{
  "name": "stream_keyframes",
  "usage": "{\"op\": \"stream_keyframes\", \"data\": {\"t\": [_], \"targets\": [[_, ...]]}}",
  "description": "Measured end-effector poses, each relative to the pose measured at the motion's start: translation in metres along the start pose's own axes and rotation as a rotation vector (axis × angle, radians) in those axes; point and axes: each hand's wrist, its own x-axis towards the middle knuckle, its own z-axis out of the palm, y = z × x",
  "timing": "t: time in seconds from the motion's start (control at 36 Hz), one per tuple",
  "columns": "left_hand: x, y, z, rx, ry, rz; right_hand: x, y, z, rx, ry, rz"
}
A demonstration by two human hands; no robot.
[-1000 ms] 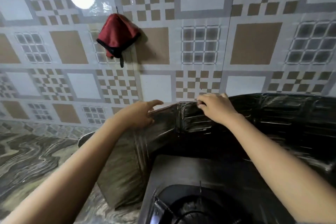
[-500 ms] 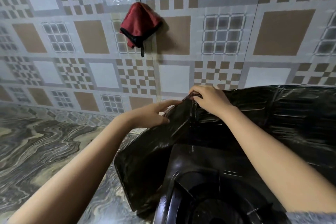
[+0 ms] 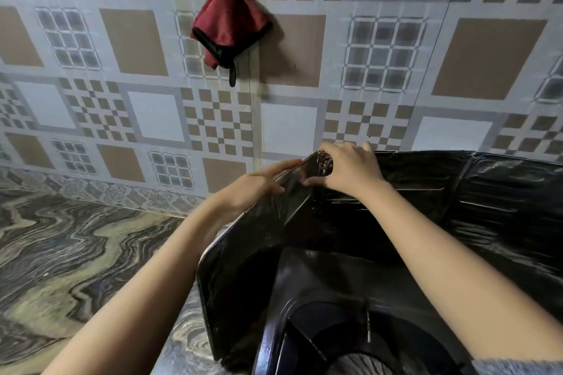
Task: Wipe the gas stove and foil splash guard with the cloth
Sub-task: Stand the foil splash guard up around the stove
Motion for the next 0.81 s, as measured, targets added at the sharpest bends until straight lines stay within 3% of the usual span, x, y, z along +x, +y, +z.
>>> {"op": "stream_keyframes", "data": {"t": [0.28, 0.53, 0.81], "targets": [[0.019, -0.01, 0.003, -0.108, 0.154, 0.031, 0.014, 0.005, 0.014, 0.002, 0.057, 0.019], [0.023, -0.01, 0.003, -0.127, 0.196, 0.05, 0.005, 0.054, -0.001, 0.03, 0.056, 0.09], [0.035, -0.006, 0.016, -0.218, 0.246, 0.003, 0.014, 0.052, 0.016, -0.037, 0.089, 0.179]]}}
